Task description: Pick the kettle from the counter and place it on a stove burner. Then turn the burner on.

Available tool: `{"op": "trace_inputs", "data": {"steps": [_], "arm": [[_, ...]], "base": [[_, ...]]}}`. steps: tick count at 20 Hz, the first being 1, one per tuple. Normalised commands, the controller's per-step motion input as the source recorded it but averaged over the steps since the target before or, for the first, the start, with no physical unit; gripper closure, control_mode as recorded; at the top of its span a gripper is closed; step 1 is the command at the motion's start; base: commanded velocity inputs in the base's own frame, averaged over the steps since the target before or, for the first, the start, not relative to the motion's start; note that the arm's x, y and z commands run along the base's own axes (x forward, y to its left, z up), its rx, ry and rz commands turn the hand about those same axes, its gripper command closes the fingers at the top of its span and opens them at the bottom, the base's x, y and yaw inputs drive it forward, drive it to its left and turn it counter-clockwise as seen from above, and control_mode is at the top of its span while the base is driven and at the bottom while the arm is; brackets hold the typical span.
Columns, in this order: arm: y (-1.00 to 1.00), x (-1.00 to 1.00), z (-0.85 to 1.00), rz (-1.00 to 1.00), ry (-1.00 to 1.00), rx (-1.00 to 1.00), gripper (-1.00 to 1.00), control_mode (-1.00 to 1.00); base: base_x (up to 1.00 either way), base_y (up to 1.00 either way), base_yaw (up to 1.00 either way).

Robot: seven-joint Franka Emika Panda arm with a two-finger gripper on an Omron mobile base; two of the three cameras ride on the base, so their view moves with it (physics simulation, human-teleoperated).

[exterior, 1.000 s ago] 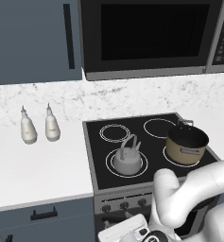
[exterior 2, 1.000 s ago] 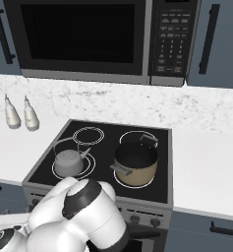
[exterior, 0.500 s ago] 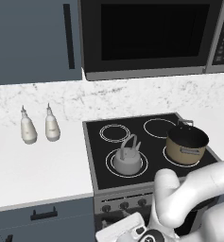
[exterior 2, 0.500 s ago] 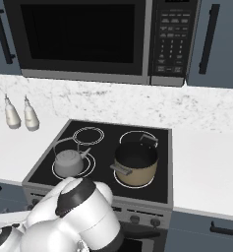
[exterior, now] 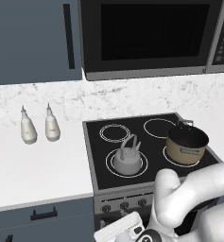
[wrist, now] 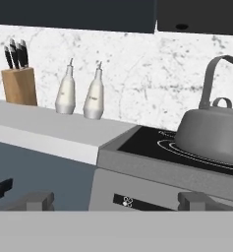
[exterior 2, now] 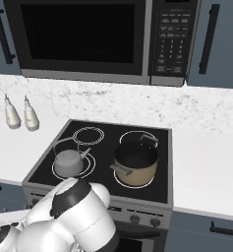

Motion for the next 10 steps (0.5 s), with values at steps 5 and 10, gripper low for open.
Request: {"op": "trace_inputs", "data": {"steps": [5, 10], "arm": [[-0.10, 0.14, -0.01, 0.04, 0.00, 0.00, -1.00, -1.00], [-0.08, 0.20, -0.03, 0.03, 0.00, 0.00, -1.00, -1.00]], "base": [[0.00, 0.00, 0.00], [0.00, 0.00, 0.00]]}}
